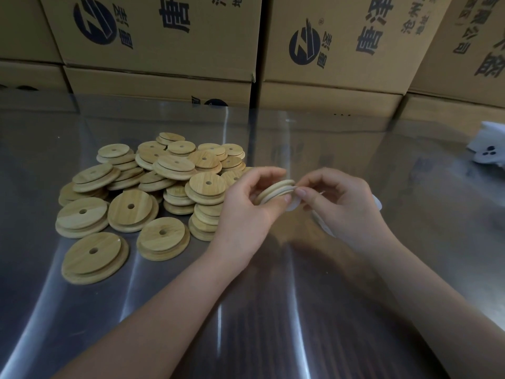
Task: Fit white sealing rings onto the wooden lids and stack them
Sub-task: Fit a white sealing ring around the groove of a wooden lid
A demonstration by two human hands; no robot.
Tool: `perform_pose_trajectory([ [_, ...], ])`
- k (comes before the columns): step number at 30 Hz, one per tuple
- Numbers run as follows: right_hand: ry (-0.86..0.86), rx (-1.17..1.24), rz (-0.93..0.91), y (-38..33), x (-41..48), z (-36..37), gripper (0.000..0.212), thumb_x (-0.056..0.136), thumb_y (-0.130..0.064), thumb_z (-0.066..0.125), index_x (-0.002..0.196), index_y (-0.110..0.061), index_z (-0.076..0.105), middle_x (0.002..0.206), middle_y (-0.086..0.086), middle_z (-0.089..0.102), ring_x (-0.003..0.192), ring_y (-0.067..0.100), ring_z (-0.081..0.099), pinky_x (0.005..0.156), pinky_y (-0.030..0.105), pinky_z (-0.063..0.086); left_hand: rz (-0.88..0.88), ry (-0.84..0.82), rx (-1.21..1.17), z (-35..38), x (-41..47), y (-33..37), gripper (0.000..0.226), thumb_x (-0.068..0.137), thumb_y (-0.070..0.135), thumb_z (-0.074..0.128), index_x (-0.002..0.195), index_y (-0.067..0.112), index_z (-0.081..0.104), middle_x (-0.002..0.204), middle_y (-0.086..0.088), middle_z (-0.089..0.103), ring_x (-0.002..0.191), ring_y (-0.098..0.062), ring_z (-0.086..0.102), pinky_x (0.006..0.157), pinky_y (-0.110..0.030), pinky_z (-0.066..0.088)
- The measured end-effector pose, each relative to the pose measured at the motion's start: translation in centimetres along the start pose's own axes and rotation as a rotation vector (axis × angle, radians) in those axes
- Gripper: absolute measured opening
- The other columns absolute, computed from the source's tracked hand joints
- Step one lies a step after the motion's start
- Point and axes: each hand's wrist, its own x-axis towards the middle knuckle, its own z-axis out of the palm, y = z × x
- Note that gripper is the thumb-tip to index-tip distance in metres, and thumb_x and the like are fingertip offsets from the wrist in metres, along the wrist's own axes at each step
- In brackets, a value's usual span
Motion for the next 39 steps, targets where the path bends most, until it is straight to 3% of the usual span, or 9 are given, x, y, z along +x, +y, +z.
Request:
perform_pose_trajectory([
  [2, -0.002, -0.024, -0.058, -0.3, -0.1, 0.0, 0.007, 0.086, -0.012, 0.068, 0.083, -0.018, 0.07, 0.079, -0.009, 0.068, 0.074, 0.016, 0.065, 0.068, 0.038, 0.055, -0.026, -0.004, 0.016, 0.0, 0.0, 0.1, 0.028, 0.083, 0.005, 0.073, 0.11, 0.014, 0.07, 0.1, 0.001, 0.071, 0.095, -0.01, 0.066, 0.089, -0.03, 0.056],
  [6, 0.008, -0.043, -0.094, -0.6, -0.2, 0.1, 0.007, 0.083, -0.01, 0.068, 0.083, -0.015, 0.072, 0.083, -0.006, 0.068, 0.077, 0.014, 0.065, 0.065, 0.028, 0.053, -0.073, 0.012, -0.002, 0.4, -0.2, 0.2, 0.018, 0.088, 0.009, 0.068, 0.105, 0.008, 0.072, 0.099, -0.006, 0.073, 0.099, -0.021, 0.067, 0.093, -0.044, 0.054],
  [8, 0.034, -0.021, -0.06, -0.6, -0.3, 0.5, 0.01, 0.082, -0.005, 0.071, 0.084, -0.014, 0.071, 0.083, -0.005, 0.069, 0.077, 0.013, 0.067, 0.066, 0.024, 0.054, -0.113, 0.042, -0.05, 0.5, -0.3, 0.2, 0.015, 0.09, 0.011, 0.066, 0.103, 0.013, 0.073, 0.096, -0.001, 0.073, 0.098, -0.018, 0.068, 0.092, -0.047, 0.055],
  [10, 0.063, 0.004, -0.014, -0.5, -0.4, 1.0, 0.011, 0.082, -0.003, 0.073, 0.083, -0.014, 0.07, 0.081, -0.008, 0.069, 0.074, 0.009, 0.067, 0.066, 0.017, 0.051, -0.166, 0.061, -0.108, 0.5, -0.3, 0.3, 0.015, 0.091, 0.013, 0.065, 0.102, 0.017, 0.074, 0.096, 0.0, 0.073, 0.094, -0.013, 0.068, 0.091, -0.047, 0.053],
  [15, 0.123, 0.025, 0.027, -0.4, -0.5, 1.5, 0.012, 0.082, -0.004, 0.073, 0.079, -0.014, 0.069, 0.074, -0.011, 0.068, 0.07, 0.002, 0.065, 0.064, 0.01, 0.045, -0.219, 0.067, -0.231, 0.5, -0.1, 0.2, 0.018, 0.09, 0.009, 0.064, 0.105, 0.013, 0.073, 0.106, -0.008, 0.072, 0.102, -0.019, 0.068, 0.094, -0.041, 0.055],
  [21, 0.131, 0.088, 0.098, -0.5, -0.1, 1.2, 0.02, 0.083, -0.007, 0.073, 0.075, -0.025, 0.07, 0.072, -0.015, 0.07, 0.069, 0.004, 0.067, 0.07, 0.015, 0.051, -0.204, 0.053, -0.234, 0.2, 0.3, 0.2, 0.019, 0.091, 0.006, 0.062, 0.108, 0.008, 0.071, 0.111, -0.013, 0.071, 0.108, -0.025, 0.067, 0.095, -0.043, 0.054],
  [28, -0.007, 0.242, 0.226, -0.2, 0.6, -0.3, 0.022, 0.085, -0.002, 0.071, 0.072, -0.02, 0.072, 0.072, 0.003, 0.074, 0.072, 0.015, 0.072, 0.075, 0.028, 0.058, -0.098, -0.011, -0.1, -0.3, 0.4, 0.3, 0.017, 0.09, 0.008, 0.065, 0.101, 0.016, 0.073, 0.098, 0.002, 0.073, 0.099, -0.013, 0.067, 0.095, -0.038, 0.054],
  [32, -0.046, 0.094, 0.16, 0.1, 0.4, -0.7, 0.027, 0.085, -0.004, 0.071, 0.072, -0.027, 0.068, 0.071, -0.002, 0.072, 0.069, 0.012, 0.07, 0.072, 0.025, 0.055, -0.004, -0.085, 0.016, -0.7, 0.5, 0.3, 0.021, 0.087, 0.006, 0.068, 0.104, 0.017, 0.073, 0.101, 0.002, 0.073, 0.096, -0.004, 0.066, 0.09, -0.022, 0.052],
  [39, -0.031, 0.071, 0.064, 0.1, 0.1, -0.7, 0.026, 0.083, -0.004, 0.073, 0.076, -0.028, 0.068, 0.074, -0.002, 0.07, 0.07, 0.02, 0.067, 0.071, 0.036, 0.055, 0.036, -0.116, 0.053, -0.8, 0.4, 0.0, 0.021, 0.084, -0.002, 0.069, 0.103, 0.007, 0.07, 0.104, -0.007, 0.072, 0.1, -0.014, 0.067, 0.09, -0.026, 0.054],
])
